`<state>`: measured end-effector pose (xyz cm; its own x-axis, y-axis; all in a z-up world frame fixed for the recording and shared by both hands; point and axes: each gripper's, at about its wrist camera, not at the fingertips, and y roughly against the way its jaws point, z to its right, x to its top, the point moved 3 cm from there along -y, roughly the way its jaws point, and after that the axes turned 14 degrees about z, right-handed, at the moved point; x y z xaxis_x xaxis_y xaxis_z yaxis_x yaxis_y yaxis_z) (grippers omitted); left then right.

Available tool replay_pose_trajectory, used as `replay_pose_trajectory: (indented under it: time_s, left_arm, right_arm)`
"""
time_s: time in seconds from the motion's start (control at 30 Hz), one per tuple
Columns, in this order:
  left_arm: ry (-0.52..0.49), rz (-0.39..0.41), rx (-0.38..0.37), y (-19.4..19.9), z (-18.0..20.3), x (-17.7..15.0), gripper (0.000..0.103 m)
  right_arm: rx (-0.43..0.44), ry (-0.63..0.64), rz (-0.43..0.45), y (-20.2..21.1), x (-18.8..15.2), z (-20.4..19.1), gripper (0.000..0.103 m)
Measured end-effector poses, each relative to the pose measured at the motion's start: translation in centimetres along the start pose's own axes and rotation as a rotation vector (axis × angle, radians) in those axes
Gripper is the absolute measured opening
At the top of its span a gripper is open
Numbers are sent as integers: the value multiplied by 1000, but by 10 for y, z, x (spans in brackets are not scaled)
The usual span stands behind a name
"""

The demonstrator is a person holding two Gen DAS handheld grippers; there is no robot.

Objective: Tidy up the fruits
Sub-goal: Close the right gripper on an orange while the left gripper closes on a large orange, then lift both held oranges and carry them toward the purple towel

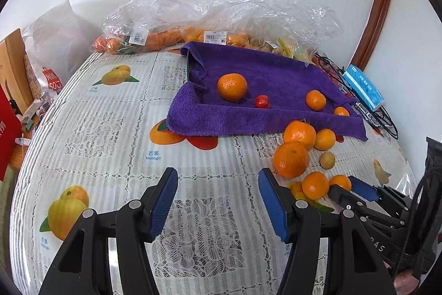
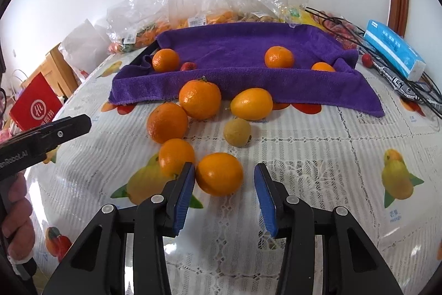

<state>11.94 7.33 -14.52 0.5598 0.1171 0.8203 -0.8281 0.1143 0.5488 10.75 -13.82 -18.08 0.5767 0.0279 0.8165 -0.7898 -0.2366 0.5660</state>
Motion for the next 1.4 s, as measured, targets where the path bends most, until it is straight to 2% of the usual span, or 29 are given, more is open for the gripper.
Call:
replay_pose_trajectory:
  time_s: [0.03,0.1,0.3,0.5,0.73,0.87,0.93,1.03,1.2,1.3,1.4]
  left_arm:
    - [-2,5,-1,0,1,0,59]
    - [-8,12,-3,-2,5,1,59]
    - [-21,-3,-44,-15,21,0,59]
    - [-19,-22,-115,-31,49,-1,59]
    - [-30,-75,-138,-55,71,-7,58]
    - [-4,-114,-151,-69,72,-12,52]
    - [-17,-98,-139,-70,73,-12,42]
    - [-47,-89,-114,-66,71,-10,41]
    - [-111,-70,-5,-63,53,-8,42]
    - [-96,-58,-9,-65,49,-8,42]
    - [-138,-70,12,-69,55,-11,42]
  right_arm:
    - [-2,-1,-2,-2,0,1,45]
    - [10,-18,-31,-8,-1,3,36]
    - [12,-20,-17,-5,0,10,36]
    - [-66,-2,22,10,4,41,36]
    - [-113,-11,19,8,7,69,36]
    - [-101,-7,10,-2,9,70,36]
    - [-81,-15,-1,-7,10,70,36]
    - [-71,-8,-4,-14,14,68,36]
    - [-67,21,-24,-22,15,66,36]
    - [-62,19,-26,-23,14,66,36]
    - [-71,34,-30,-24,14,63,37]
